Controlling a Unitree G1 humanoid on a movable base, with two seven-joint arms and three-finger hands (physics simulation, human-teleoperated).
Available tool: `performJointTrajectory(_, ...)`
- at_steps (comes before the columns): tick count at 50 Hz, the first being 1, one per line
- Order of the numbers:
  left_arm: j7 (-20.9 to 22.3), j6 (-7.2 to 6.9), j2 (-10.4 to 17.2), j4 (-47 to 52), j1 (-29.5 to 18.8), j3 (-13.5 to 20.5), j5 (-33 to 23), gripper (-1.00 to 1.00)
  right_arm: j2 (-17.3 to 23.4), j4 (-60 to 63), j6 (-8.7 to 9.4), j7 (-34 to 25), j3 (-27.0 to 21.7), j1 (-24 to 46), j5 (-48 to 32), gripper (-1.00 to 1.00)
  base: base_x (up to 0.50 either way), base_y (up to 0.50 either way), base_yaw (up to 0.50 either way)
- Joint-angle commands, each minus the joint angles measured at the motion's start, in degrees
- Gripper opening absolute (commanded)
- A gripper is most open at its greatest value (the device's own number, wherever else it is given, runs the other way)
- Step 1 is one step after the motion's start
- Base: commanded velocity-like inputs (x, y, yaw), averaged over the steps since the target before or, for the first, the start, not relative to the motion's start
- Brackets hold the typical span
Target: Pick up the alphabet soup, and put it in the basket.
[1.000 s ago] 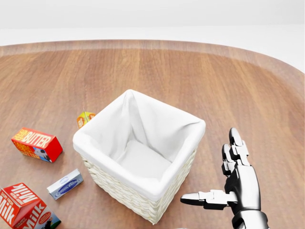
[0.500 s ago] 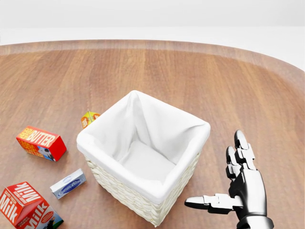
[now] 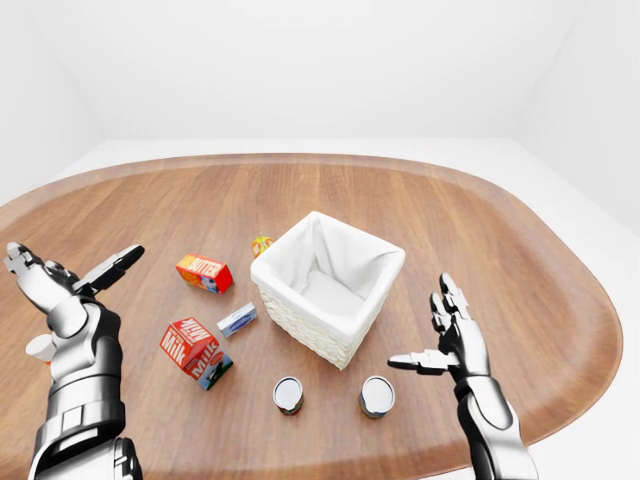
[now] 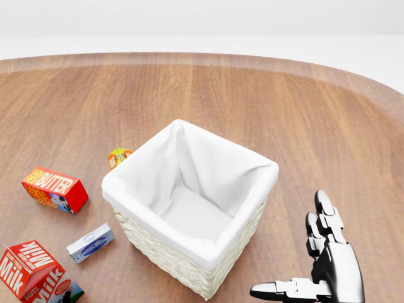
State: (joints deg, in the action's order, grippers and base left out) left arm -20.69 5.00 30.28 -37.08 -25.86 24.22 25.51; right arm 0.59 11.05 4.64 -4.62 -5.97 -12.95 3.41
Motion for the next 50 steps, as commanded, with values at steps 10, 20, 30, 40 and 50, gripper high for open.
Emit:
performJointTrajectory(10, 0.6, 0.0, 0.3, -6.4, -2.3, -1.3, 0.1, 1.0, -0.7, 11.5, 0.36, -2.4, 1.2, -6.6, -8.8, 1.0, 0.0, 0.0, 0.0)
performJointTrajectory(20, 0.8, 0.0, 0.3, -7.4, -2.6, -1.5, 0.1, 1.0, -0.8, 14.2, 0.36, -5.9, 2.9, -9.0, -9.8, 1.0, 0.0, 0.0, 0.0)
performJointTrajectory(30, 0.9, 0.0, 0.2, -6.8, -2.1, -1.5, 0.2, 1.0, 0.0, 17.4, 0.36, -9.2, 5.3, -9.8, -9.4, 1.0, 0.0, 0.0, 0.0)
performJointTrajectory(40, 0.9, 0.0, 0.1, -6.3, -1.9, -1.4, 0.1, 1.0, 1.0, 17.9, 0.36, -10.3, 7.5, -11.1, -9.5, 1.0, 0.0, 0.0, 0.0)
performJointTrajectory(50, 0.8, 0.0, 0.2, -5.8, -1.7, -1.3, 0.1, 1.0, 1.0, 21.6, 0.36, -9.0, 8.7, -9.8, -10.0, 1.0, 0.0, 0.0, 0.0)
